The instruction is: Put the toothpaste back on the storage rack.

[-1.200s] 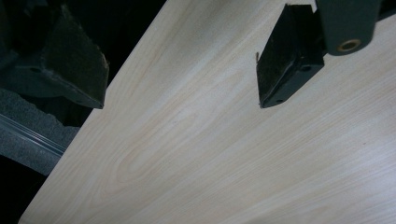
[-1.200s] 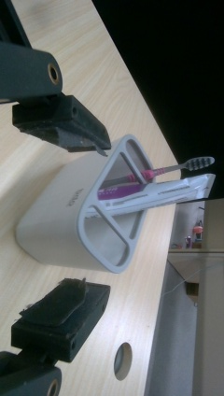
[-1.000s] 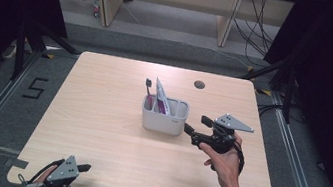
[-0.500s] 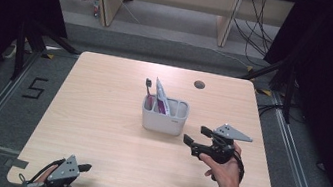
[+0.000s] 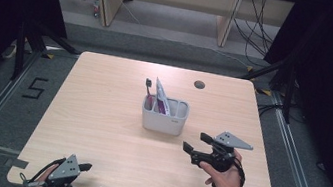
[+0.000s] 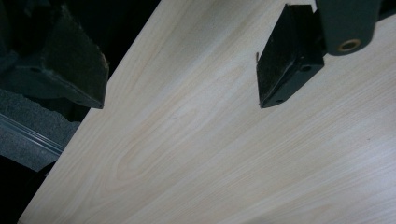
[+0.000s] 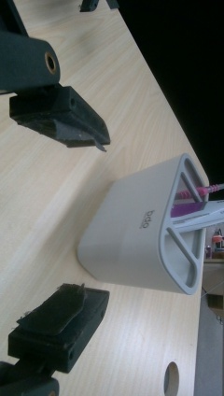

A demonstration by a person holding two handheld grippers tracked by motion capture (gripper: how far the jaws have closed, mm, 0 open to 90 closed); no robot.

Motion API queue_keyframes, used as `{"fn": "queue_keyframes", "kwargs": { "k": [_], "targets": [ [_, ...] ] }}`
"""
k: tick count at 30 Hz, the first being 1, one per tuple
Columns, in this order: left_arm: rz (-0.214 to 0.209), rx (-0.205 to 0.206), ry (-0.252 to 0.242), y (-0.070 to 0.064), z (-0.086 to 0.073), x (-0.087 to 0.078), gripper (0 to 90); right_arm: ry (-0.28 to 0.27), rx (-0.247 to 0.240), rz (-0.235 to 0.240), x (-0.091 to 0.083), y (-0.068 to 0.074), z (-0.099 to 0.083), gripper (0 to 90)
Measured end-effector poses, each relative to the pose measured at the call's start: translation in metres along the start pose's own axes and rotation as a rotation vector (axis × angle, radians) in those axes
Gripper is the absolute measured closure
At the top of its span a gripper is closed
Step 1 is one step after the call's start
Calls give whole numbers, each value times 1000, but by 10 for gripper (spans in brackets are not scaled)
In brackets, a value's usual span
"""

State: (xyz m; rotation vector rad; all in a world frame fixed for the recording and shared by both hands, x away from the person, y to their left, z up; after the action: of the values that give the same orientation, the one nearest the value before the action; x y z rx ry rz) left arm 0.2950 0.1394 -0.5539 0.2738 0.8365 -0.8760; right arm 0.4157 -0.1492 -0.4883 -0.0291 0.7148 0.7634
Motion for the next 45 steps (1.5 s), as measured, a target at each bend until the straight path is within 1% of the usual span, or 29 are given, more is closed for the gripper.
{"fn": "queue_keyframes", "kwargs": {
  "k": [1, 2, 3, 4, 6, 7, 8, 11, 12, 14, 15, 17, 18, 19, 20, 21, 22, 23, 24, 26, 28, 35, 36, 37, 39, 40, 42, 43, 45],
  "targets": [
    [2, -1, 4, 0, 0, -1, 165, -6, -30, -6, 0, -1, -1, 217],
    [6, 2, 6, 1, -1, -1, 165, -5, -3, 6, 0, 2, -4, 216],
    [11, 15, 0, 3, -1, -1, 165, 3, -23, 3, -1, 1, -7, 216],
    [8, 4, -5, 2, -1, -1, 165, 0, -26, 4, -1, 1, -9, 215],
    [15, 20, 8, 3, -2, -1, 165, 6, -28, -1, -3, 1, -14, 212],
    [3, -4, -9, 0, 0, -1, 165, 16, -20, 1, -4, 2, -18, 212],
    [5, 0, -10, 0, -1, -1, 165, 19, -2, 14, -4, 5, -21, 212],
    [7, 5, -4, 1, -1, 0, 165, 22, -29, 0, -5, 3, -29, 212],
    [7, 4, -4, 1, -1, 0, 165, 43, -1, 12, -6, 5, -33, 211],
    [8, 8, -2, 1, -1, -1, 165, 33, -4, 19, -6, 7, -36, 210],
    [22, 19, 10, 3, -3, -1, 165, 40, -28, 11, -6, 5, -38, 210],
    [12, 2, 12, 1, -3, -2, 165, 48, 7, 28, -7, 10, -42, 210],
    [11, 5, 7, 0, -2, -1, 165, 35, -31, 15, -7, 7, -41, 210],
    [6, 4, -8, 0, -1, -1, 165, 64, 8, 10, -7, 10, -45, 209],
    [6, 0, -10, 0, -2, -1, 165, 38, -28, 15, -6, 9, -44, 206],
    [9, -3, -8, 0, -2, -1, 165, 52, -8, 21, -7, 12, -47, 203],
    [12, 0, 0, 1, -2, -2, 165, 45, -37, 12, -7, 11, -47, 203],
    [6, 3, 9, 1, -3, -2, 165, 50, -28, 21, -8, 13, -48, 203],
    [12, -2, -18, 1, -1, -1, 165, 50, -27, 25, -8, 15, -50, 202],
    [11, -1, -6, 1, -3, -1, 165, 53, -23, 29, -9, 18, -52, 197],
    [12, -3, -2, 1, -3, -2, 165, 54, -51, 20, -9, 18, -54, 196],
    [9, -8, -6, 1, -3, -1, 165, 57, -59, 31, -14, 28, -61, 194],
    [9, -7, -6, 1, -3, -1, 165, 68, -33, 35, -15, 32, -63, 194],
    [9, -7, -5, 1, -3, -1, 165, 65, -70, 16, -15, 29, -63, 193],
    [23, 17, 9, 4, -4, -2, 165, 55, -74, 27, -14, 32, -63, 192],
    [20, 10, 5, 4, -4, -2, 165, 62, -79, 26, -15, 32, -65, 191],
    [12, -7, -4, 2, -3, -2, 165, 62, -74, 31, -16, 35, -66, 185],
    [14, -3, 0, 2, -4, -2, 165, 74, -52, 43, -16, 37, -69, 182],
    [21, 9, 6, 4, -4, -2, 165, 76, -53, 33, -15, 38, -71, 180]
  ]
}}
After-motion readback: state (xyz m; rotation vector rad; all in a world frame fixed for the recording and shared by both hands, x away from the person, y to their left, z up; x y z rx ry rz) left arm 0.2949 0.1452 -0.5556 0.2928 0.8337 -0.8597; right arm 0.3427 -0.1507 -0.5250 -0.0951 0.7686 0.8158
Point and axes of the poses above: each handheld gripper's, and its own axes: x roughly forward along the jaws, z roughly out of its top, y roughly to its left, the point moved 10 cm from there along x, roughly forward along the jaws, and after that the axes turned 12 degrees about y, right-handed, at the moved point
